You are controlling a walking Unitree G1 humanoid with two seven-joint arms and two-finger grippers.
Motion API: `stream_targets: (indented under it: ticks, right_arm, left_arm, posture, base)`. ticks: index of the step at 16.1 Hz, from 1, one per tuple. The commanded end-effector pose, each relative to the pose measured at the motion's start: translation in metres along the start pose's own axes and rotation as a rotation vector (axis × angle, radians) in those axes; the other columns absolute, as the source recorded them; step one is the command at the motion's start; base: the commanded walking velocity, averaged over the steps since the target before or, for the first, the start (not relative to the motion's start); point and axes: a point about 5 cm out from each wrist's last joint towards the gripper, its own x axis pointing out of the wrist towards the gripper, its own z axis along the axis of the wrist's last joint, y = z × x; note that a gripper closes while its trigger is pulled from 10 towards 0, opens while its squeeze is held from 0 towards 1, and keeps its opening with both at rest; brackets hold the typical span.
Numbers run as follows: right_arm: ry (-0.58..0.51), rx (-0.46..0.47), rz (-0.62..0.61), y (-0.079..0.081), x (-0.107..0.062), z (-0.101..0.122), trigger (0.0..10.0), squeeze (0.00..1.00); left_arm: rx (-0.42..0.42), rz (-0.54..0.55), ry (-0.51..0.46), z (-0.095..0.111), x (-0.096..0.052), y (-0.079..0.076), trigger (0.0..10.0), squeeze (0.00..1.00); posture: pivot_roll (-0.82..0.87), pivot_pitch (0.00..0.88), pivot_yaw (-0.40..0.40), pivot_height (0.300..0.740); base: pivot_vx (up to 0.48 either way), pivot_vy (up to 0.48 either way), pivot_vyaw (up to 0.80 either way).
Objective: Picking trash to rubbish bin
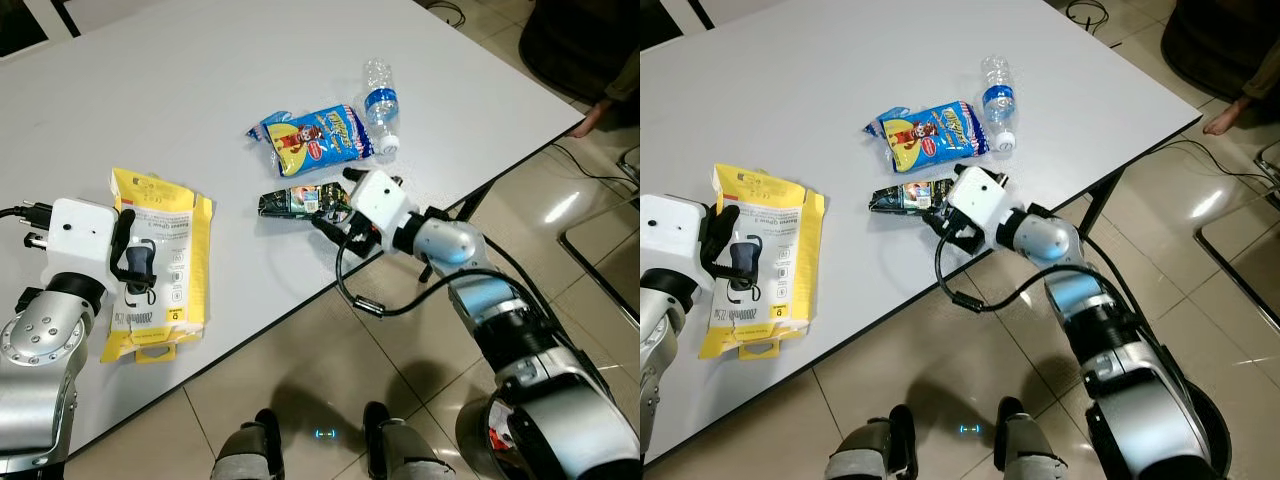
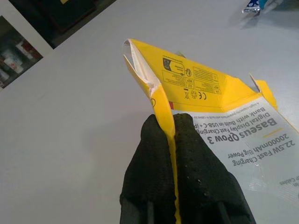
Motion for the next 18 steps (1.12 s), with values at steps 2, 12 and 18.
stream_targets:
  ticks: [2, 12, 18]
  right_arm:
    - [-0.006, -0.006, 0.0, 0.003, 0.005, -0.001, 10.0, 0.0]
    - [0.007, 0.016, 0.01, 0.006, 0.025, -0.001, 10.0, 0.0]
    - [0.091, 0.188, 0.048, 0.013, 0.023, -0.021, 0.0, 0.0]
  left_arm:
    - [0.0, 0.004, 0.022, -0.005, -0.005, -0.001, 1.7, 0.0]
    - [0.006, 0.013, 0.041, -0.006, -0.013, 0.003, 1.7, 0.0]
    - [0.007, 0.016, 0.045, -0.005, -0.014, 0.005, 1.5, 0.0]
  posture:
    - [0.05, 0.298, 0.047, 0.74]
    - [0.08, 0.324, 0.05, 0.74]
    - [0.09, 0.323, 0.056, 0.74]
  base:
    - [0.0, 0.0, 0.0]
    - [0.0, 0.0, 0.0]
    - [0.0, 0.0, 0.0]
